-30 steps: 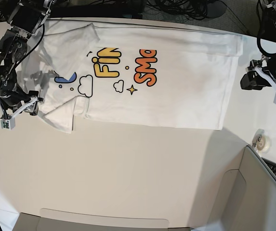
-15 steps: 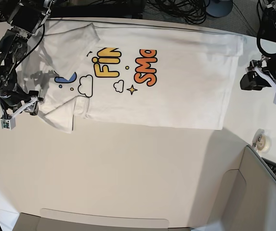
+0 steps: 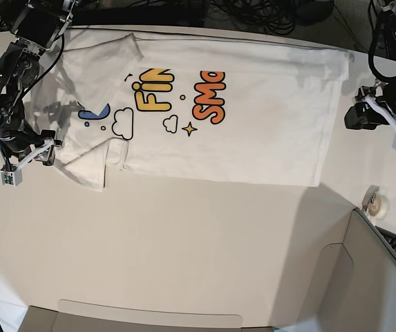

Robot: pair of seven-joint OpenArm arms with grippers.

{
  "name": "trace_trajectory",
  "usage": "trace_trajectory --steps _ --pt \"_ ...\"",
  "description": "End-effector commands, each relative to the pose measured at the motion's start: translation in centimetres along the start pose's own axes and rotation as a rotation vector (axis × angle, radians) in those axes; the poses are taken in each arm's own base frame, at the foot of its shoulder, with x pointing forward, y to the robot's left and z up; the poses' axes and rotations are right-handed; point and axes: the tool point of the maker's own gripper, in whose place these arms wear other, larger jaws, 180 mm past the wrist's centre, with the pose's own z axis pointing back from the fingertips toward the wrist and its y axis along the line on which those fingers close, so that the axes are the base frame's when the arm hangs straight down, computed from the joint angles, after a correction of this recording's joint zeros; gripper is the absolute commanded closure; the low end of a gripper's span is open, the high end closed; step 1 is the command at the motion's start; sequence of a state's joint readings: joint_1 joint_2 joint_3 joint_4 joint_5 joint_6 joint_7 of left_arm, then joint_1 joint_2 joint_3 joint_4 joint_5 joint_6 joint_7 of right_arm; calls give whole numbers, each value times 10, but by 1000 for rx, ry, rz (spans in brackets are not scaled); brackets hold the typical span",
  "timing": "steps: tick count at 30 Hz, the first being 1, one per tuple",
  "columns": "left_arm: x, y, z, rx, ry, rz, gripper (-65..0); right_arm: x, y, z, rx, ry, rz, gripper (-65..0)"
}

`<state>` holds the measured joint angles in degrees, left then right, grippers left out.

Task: Layout the t-shirt on the table in an organized manner, then fold the t-shirt properly
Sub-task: 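Lower both grippers to the shirt's long side edge, then grasp the shirt edge near the sleeve with the right gripper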

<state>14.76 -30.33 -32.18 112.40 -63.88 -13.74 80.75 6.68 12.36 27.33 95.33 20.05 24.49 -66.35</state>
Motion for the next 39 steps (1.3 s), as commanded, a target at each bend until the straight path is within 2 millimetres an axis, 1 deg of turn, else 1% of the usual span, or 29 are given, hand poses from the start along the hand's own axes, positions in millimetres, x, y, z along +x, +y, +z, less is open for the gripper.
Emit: trace_trajectory --steps 1,25,28,29,31,34,35,37,39 --pt "10 -2 5 -3 -28 -26 -251 20 -2 5 -3 -61 19 -337" --pt "11 -2 5 -4 -29 -27 -251 20 -2 5 -3 -61 19 -337" --pt "17 4 9 16 -48 -25 -251 21 -4 6 -7 -64 16 -337" --pt "25 9 15 33 -78 -23 -251 21 -4 7 -8 -64 14 -337" --pt "49 18 28 67 -156 -25 -251 26 -5 8 -8 -77 15 -337" --pt "69 24 34 70 -223 -11 -252 32 -5 9 -9 -91 14 -337" --pt "74 27 33 64 -238 7 -252 35 -5 9 -9 -98 13 -337" --pt "81 39 27 46 -258 75 -253 37 -13 12 -23 -113 -15 -338" --pt "80 57 10 1 -266 204 -253 47 -22 17 -20 -157 -68 -338"
